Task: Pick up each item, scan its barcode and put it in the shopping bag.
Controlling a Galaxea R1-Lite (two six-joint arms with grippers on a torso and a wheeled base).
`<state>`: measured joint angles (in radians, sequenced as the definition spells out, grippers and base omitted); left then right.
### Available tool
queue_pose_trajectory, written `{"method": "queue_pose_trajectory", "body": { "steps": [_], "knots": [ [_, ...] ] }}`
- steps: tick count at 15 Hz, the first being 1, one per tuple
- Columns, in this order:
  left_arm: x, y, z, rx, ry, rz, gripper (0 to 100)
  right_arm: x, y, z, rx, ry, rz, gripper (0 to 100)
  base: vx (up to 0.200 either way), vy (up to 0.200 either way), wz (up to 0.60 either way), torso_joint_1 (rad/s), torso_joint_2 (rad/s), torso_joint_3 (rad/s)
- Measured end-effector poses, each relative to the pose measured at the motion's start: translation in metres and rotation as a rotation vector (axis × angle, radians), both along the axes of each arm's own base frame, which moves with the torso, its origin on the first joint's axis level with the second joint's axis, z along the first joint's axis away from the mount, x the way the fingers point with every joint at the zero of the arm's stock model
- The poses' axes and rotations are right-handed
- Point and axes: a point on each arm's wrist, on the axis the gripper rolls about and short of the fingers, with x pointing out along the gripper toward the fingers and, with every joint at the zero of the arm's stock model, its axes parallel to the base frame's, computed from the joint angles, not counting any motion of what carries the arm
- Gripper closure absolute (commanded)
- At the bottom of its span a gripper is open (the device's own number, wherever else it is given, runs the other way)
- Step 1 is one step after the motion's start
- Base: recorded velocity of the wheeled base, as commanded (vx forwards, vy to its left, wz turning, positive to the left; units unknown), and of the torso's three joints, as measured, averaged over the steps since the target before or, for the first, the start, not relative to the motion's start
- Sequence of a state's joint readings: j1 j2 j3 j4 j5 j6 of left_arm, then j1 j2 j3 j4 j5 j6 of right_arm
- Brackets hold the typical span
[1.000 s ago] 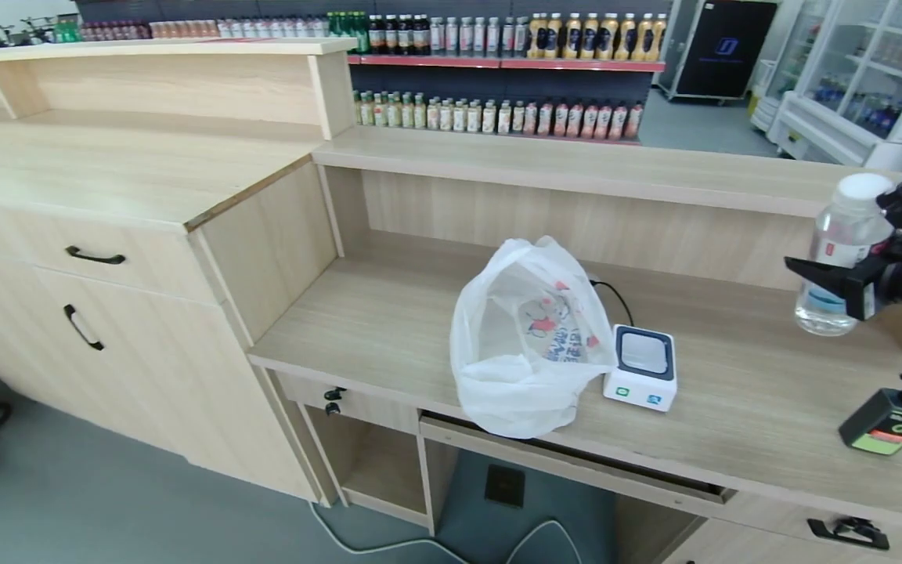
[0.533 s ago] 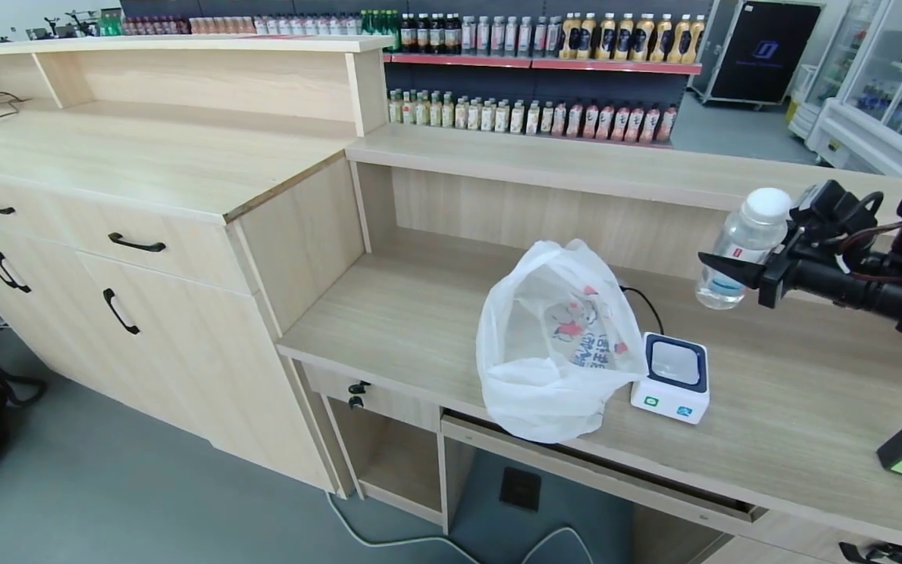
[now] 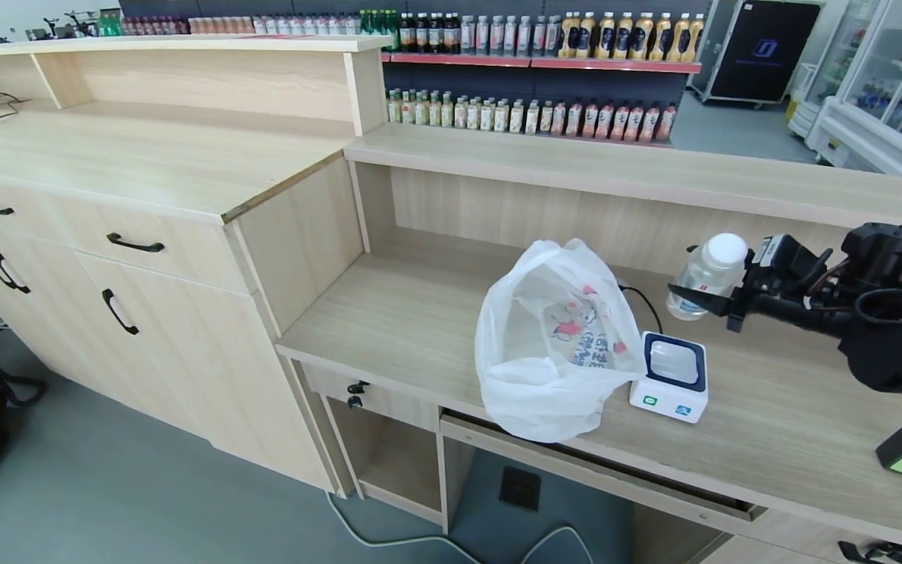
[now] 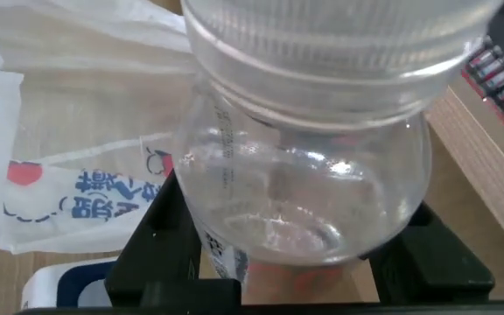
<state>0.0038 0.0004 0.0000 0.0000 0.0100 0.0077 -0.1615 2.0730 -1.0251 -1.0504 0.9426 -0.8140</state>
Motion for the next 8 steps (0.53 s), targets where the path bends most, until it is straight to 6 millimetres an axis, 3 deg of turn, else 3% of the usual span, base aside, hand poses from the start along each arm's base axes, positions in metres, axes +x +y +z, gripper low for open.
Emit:
{"method": "queue_pose_trajectory", "body": {
  "steps": [8],
  "knots": [
    [0.0,0.0,0.0,0.0,0.0,0.0,100,0.023,0.009,-0.025,-0.046,-0.061,0.044,100,0.0,0.0,0.0,0.0,0.0,0.0]
  ]
}}
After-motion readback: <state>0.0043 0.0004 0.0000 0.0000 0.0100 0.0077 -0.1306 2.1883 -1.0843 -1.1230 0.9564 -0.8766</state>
